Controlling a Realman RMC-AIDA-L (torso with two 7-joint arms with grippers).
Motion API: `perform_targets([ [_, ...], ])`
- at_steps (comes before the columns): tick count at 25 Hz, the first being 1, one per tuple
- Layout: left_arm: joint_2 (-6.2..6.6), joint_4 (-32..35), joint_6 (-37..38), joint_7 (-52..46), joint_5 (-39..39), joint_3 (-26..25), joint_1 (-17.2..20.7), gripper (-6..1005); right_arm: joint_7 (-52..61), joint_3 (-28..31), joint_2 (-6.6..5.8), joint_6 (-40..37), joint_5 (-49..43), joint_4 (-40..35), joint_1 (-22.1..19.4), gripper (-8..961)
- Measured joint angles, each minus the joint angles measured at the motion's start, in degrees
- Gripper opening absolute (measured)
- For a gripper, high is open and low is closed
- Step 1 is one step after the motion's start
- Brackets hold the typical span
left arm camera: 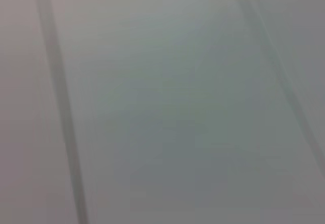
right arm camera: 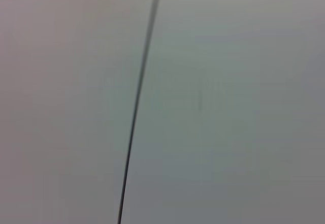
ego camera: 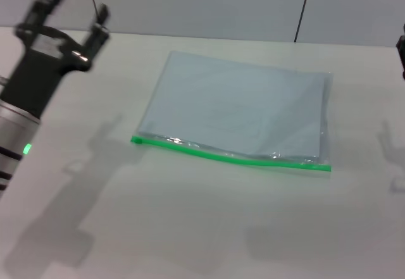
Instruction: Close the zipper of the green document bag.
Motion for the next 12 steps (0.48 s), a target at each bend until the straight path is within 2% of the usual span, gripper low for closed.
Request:
perform_targets([
  [1,0.02,0.0,0.02,-2.07,-1.68,0.0,0.19,536,0.0,0.0,0.0,0.0,0.0,0.0,0.0,607],
  [5,0.21,0.33,0.68,-8.25,-5.39,0.02,1.06,698,12.08,-0.18,-0.02,-1.99,-0.06,1.42,-0.58,694],
  [8,0.21,0.76,1.28,-11.26,-7.66,0.03,1.64,881,13.74,-0.88,-0.01,-3.42,-0.42,2.15,-0.64,786],
  [11,0.18,0.77,2.21,-12.74,-8.14,0.04,2.02,876,13.75,-0.96,0.04,-3.54,-0.47,1.95,-0.42,879],
  [12,0.17,0.77,2.46,-13.01,-8.15,0.04,2.05,874,13.75,-0.96,0.05,-3.54,-0.5,1.83,-0.37,877],
])
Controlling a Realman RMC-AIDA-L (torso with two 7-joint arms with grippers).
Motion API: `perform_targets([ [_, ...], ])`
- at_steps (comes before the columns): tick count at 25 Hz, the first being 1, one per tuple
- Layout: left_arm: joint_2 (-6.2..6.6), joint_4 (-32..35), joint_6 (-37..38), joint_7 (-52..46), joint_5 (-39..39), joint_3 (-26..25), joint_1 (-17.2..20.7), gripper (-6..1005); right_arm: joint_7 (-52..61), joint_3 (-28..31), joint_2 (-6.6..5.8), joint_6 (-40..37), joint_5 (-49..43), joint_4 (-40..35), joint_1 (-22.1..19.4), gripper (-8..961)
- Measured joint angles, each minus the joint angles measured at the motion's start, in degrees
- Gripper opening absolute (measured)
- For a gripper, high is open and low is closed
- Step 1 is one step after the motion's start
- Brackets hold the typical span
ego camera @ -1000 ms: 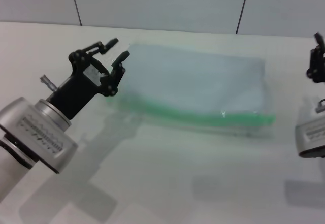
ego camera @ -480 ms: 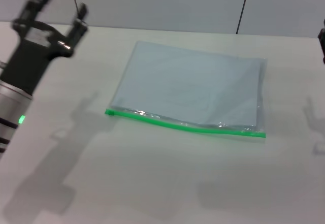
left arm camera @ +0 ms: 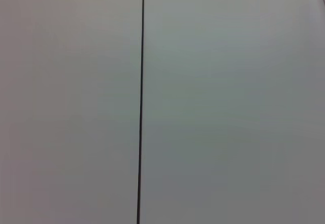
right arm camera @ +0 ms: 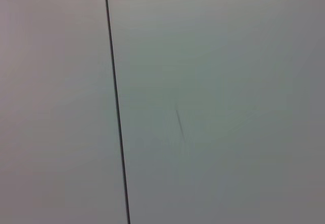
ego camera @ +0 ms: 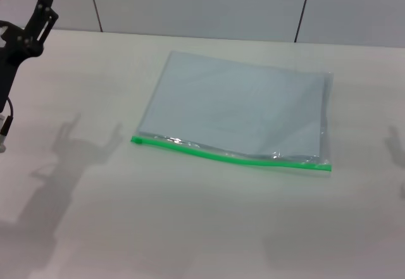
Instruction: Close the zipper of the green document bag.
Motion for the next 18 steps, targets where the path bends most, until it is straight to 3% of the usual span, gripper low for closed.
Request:
perform_targets([
  [18,-0.14,-0.33,0.45,-0.59,-0.07,0.18,0.09,873,0.28,-0.2,0.09,-0.15,-0.63,-0.81,0.38,865],
])
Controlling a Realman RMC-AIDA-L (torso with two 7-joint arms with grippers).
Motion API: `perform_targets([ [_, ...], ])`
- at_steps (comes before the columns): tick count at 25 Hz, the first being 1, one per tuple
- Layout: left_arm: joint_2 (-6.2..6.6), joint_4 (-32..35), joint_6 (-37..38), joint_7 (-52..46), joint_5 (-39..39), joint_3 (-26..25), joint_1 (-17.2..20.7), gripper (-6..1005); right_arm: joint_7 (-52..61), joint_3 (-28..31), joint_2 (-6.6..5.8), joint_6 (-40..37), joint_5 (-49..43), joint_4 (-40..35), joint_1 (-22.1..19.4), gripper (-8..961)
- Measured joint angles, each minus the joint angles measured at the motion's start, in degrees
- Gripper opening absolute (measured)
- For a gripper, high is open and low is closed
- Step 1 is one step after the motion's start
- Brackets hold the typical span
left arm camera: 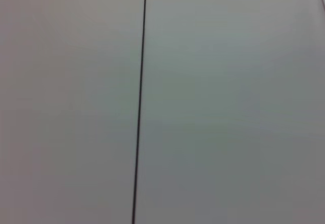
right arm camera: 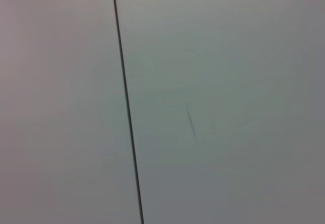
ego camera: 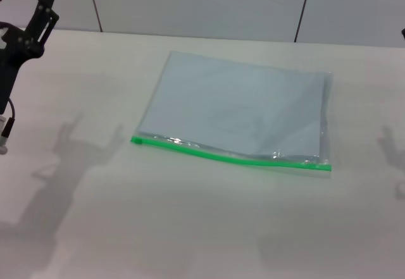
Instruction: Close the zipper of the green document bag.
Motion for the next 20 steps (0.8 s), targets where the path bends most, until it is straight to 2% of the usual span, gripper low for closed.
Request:
perform_targets([
  [20,0.0,-0.09,-0.11,0.48,0.46,0.7,-0.1,872,0.05,-0.09,0.0,-1.46,-0.05,-0.3,-0.24,865],
])
